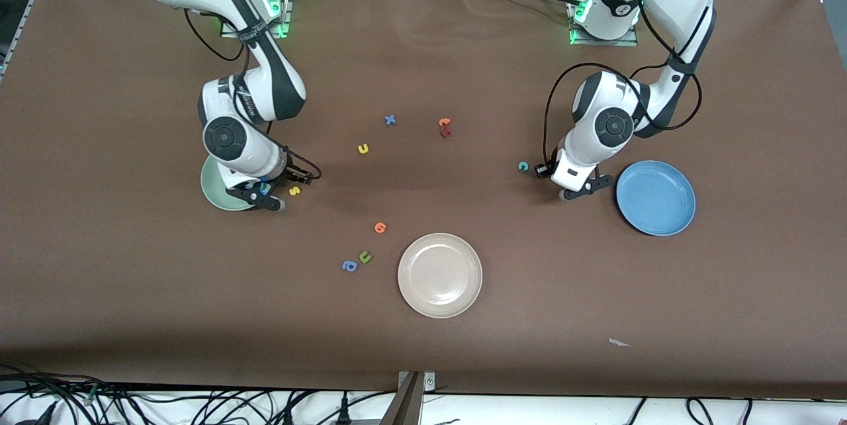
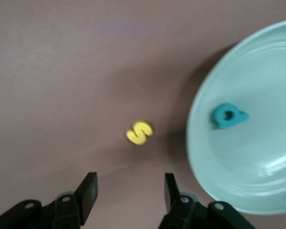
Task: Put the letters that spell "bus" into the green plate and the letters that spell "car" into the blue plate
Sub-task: 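Drop the teal letters onto the green and blue plates with both grippers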
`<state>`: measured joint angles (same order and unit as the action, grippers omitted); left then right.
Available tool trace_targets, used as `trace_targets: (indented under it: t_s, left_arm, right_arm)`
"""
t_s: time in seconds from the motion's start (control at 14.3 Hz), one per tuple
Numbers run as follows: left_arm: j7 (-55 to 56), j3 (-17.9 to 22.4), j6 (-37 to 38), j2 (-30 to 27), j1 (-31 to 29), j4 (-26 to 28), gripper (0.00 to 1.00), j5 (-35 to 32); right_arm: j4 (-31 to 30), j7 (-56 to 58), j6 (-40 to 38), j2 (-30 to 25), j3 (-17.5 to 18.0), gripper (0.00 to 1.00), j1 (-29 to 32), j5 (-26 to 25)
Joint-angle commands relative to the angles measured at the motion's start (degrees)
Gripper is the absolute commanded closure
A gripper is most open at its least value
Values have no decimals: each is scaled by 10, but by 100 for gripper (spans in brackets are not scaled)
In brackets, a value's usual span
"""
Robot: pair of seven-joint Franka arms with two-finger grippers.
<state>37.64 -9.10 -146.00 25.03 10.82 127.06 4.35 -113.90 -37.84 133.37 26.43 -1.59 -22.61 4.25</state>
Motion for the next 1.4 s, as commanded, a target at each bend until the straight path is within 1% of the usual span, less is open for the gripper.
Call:
trace_targets:
  t_s: [0.0, 0.07, 0.35, 0.56, 0.7, 0.84, 0.98, 1.12, 1.33]
  left_arm:
    - [21, 1, -7, 5, 4, 2, 98, -15]
    - [22, 1, -7, 5, 4, 2, 100, -15]
    - [30, 1, -7, 2, 4, 1, 100, -15]
    - [32, 1, 11, -29, 1, -4, 100, -15]
    - [22, 3, 54, -64, -8, -10, 100, -16]
    - [-28, 4, 125, -88, -32, -33, 100, -16]
    - [-104, 3, 192, -110, -72, -54, 100, -16]
    - [-170, 3, 217, -125, -104, -59, 100, -16]
    - [-238, 3, 219, -129, -139, -59, 100, -16]
  right_arm:
    - [8, -7, 33, 22, -1, 40, -5, 9]
    - [14, -7, 35, 30, -1, 39, -4, 9]
    - [12, -6, 71, 55, -2, 43, 2, 8]
    - [12, -3, 72, 55, -3, 43, 3, 8]
    - [12, 0, 73, 57, -4, 43, 6, 7]
    - [12, 2, 73, 57, -4, 43, 12, 3]
    - [12, 4, 73, 57, -4, 51, 13, 1]
    - [12, 4, 73, 57, -4, 57, 13, 1]
    - [12, 2, 73, 58, -4, 79, 12, 1]
